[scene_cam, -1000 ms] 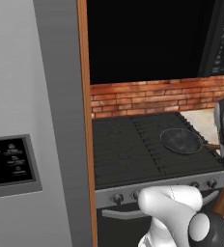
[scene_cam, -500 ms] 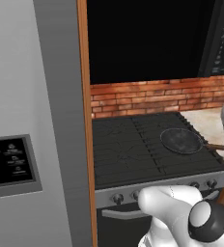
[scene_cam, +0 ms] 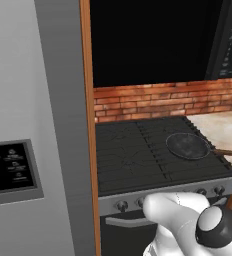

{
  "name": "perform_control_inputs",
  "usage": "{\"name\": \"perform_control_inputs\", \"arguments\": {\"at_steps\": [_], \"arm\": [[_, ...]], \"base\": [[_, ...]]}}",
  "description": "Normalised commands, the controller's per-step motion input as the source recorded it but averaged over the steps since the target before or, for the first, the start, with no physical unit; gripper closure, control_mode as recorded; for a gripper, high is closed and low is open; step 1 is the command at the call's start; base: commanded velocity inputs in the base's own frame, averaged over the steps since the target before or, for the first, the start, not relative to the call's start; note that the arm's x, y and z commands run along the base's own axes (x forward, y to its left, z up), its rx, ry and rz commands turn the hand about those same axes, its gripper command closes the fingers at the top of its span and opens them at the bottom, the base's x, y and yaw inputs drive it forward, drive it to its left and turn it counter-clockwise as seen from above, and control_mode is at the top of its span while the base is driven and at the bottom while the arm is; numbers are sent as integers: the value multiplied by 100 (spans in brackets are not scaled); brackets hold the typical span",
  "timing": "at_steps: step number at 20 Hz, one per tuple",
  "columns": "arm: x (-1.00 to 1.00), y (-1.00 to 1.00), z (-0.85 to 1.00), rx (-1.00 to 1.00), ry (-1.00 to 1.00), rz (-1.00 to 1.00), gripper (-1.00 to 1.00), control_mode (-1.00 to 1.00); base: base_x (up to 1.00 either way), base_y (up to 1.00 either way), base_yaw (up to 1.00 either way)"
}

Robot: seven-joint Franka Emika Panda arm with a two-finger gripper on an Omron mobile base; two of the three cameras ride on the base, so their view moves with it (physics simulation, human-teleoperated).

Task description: Pick the croissant and place it on the pan. Then turn on the stove to warm the croissant.

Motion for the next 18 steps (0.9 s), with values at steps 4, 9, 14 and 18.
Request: {"name": "perform_control_inputs", "arguments": {"at_steps": [4,9,14,18], "arm": [[-63,-21,0,0,-4,0,-100,-100],[-49,-9,0,0,-1,0,-100,-100],[-31,-2,0,0,0,0,-100,-100],[-28,-6,0,0,0,0,-100,-100]], "base": [[0,0,0],[0,0,0],[0,0,0],[0,0,0]]}}
